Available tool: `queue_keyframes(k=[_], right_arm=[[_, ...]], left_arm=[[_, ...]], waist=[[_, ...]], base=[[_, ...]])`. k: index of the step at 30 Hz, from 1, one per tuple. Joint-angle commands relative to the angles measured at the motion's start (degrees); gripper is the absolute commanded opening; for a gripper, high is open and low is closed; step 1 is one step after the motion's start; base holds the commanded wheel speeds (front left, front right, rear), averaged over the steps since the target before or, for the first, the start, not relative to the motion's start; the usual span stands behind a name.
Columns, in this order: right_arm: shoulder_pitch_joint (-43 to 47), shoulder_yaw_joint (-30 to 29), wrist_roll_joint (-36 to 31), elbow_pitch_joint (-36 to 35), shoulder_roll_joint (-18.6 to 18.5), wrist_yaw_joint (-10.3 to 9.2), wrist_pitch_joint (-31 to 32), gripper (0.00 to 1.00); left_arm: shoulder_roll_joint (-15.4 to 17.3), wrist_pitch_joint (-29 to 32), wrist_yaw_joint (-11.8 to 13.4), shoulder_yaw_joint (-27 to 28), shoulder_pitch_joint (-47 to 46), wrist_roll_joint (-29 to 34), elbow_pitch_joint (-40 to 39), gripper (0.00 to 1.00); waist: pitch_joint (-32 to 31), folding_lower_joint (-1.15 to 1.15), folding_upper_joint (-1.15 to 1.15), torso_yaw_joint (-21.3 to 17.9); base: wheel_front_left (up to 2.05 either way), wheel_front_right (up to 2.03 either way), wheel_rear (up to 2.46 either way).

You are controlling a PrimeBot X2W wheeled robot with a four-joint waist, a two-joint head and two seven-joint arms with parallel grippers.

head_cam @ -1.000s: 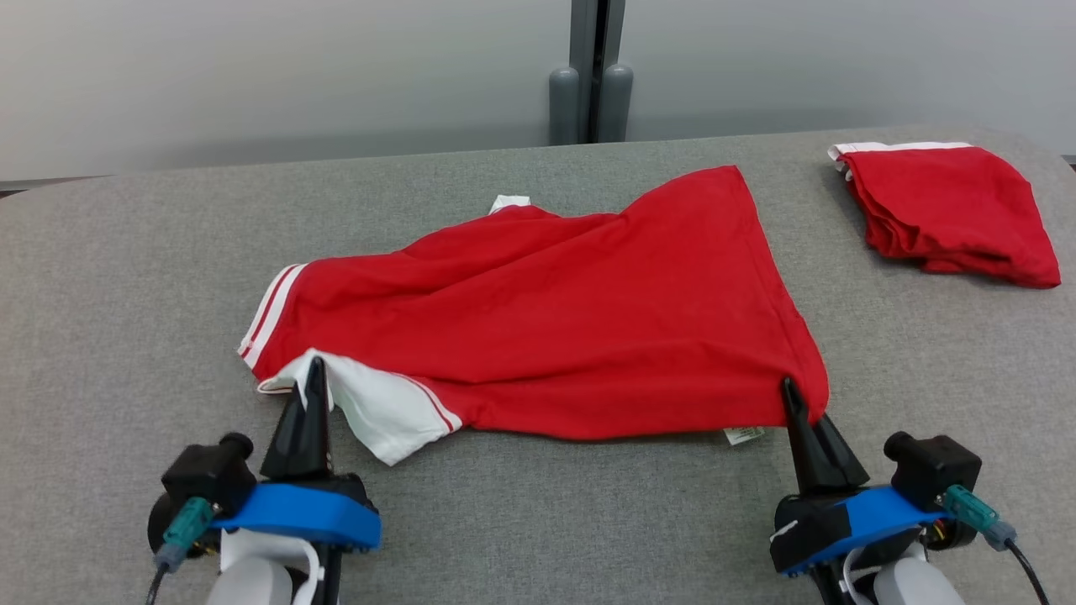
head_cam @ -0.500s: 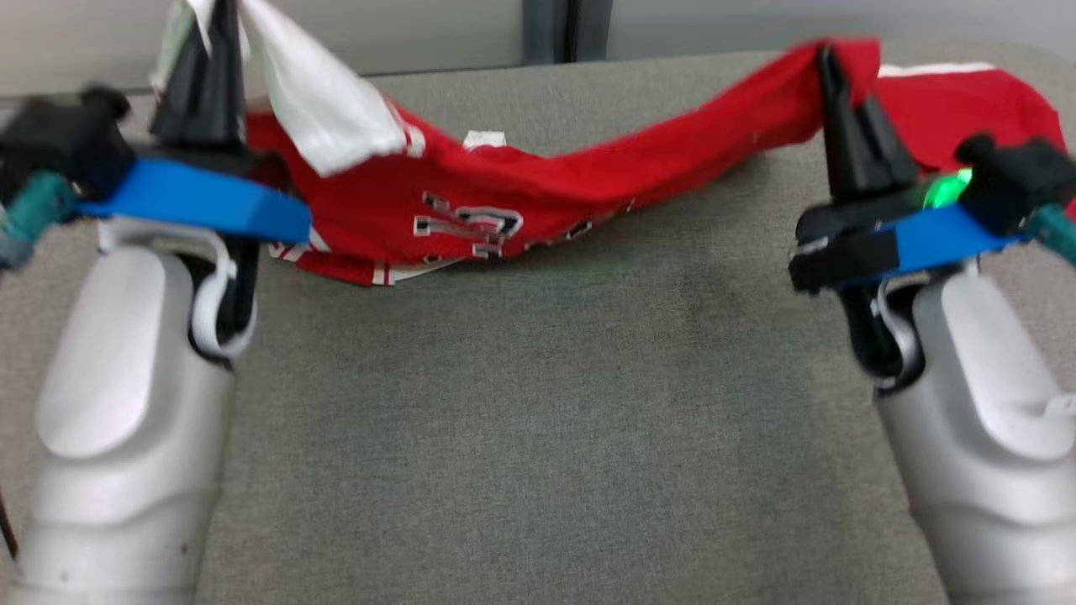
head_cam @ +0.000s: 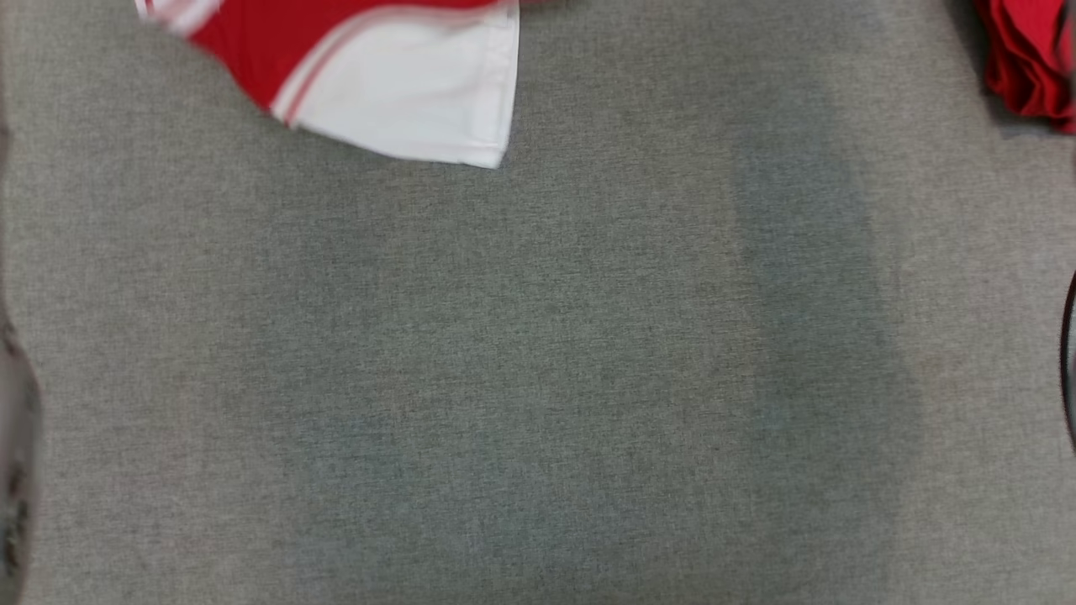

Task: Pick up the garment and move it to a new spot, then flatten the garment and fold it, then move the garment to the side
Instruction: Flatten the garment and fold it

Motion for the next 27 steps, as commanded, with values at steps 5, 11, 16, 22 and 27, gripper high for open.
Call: queue_keyframes(k=[5,11,16,22,27], right_arm=[[-9.14,0.41,1.86,5.68,-1.15,0.03,-0.92,0.00],[-15.95,3.02,2.49,11.55,-1.70,0.03,-2.14,0.00],[-15.17,5.64,3.81,14.80,-1.50,0.03,-3.05,0.00],[-8.62,9.39,6.47,16.19,-0.83,0.03,-3.98,0.00],[0.44,11.78,9.36,13.24,-0.05,0.03,-4.37,0.00]], left_arm=[[0.22,-1.29,-0.43,-1.65,-9.57,-0.44,4.25,0.00],[-0.61,-2.36,-0.42,-4.66,-17.08,-1.10,7.53,0.00],[-1.00,-2.81,-0.42,-6.66,-17.28,-2.80,9.17,0.00],[-0.71,-3.04,-0.42,-7.59,-9.41,-5.69,8.49,0.00],[0.23,-3.04,-0.27,-5.61,2.74,-7.56,3.79,0.00]], waist=[[0.25,-0.02,0.00,0.61],[-0.08,-0.02,0.00,1.20],[0.02,-0.02,0.00,1.61],[0.46,-0.02,0.00,1.69],[-0.10,-0.02,0.00,1.70]], base=[[0.00,0.00,0.00],[0.00,0.00,0.00],[0.00,0.00,0.00],[0.00,0.00,0.00],[0.00,0.00,0.00]])
